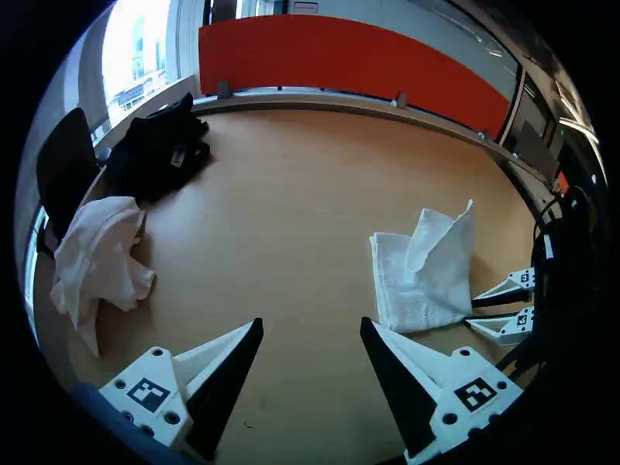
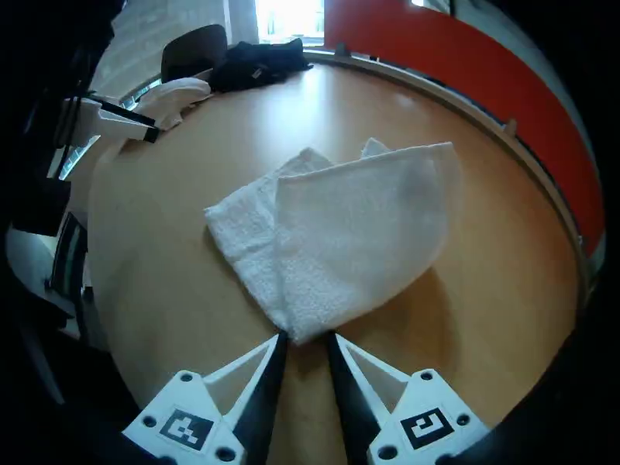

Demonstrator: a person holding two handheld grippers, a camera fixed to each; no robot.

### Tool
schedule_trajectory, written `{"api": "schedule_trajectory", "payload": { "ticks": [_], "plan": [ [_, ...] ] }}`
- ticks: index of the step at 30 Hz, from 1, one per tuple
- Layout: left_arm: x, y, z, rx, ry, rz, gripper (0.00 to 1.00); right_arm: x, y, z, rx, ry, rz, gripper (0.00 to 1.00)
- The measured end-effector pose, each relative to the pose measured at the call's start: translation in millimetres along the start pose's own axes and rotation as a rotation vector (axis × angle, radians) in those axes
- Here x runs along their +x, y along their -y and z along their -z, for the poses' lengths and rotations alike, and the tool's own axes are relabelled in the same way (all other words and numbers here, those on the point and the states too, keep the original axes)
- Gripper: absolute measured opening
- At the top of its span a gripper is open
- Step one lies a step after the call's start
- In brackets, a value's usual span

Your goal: Fold towel

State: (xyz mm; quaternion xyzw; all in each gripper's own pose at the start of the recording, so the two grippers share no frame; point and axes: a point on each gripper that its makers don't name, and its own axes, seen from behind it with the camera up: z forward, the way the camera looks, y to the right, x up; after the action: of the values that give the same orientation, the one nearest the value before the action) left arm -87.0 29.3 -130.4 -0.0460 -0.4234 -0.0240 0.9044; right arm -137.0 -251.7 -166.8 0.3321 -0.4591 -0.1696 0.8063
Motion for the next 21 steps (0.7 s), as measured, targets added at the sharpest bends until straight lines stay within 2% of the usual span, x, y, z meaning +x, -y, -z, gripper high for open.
{"api": "schedule_trajectory", "payload": {
  "ticks": [11,18,21],
  "plan": [
    [-1.2,1.0,0.6,0.001,0.001,-0.002,0.93,-1.8,3.3,2.3,0.002,-0.002,-0.040,0.37],
    [-1.3,0.9,1.0,0.002,0.000,-0.005,0.93,-3.2,3.4,4.1,0.004,-0.002,-0.054,0.16],
    [-1.2,1.0,1.1,0.002,-0.001,-0.003,0.93,-2.9,1.1,4.3,0.000,-0.005,-0.062,0.10]
  ]
}}
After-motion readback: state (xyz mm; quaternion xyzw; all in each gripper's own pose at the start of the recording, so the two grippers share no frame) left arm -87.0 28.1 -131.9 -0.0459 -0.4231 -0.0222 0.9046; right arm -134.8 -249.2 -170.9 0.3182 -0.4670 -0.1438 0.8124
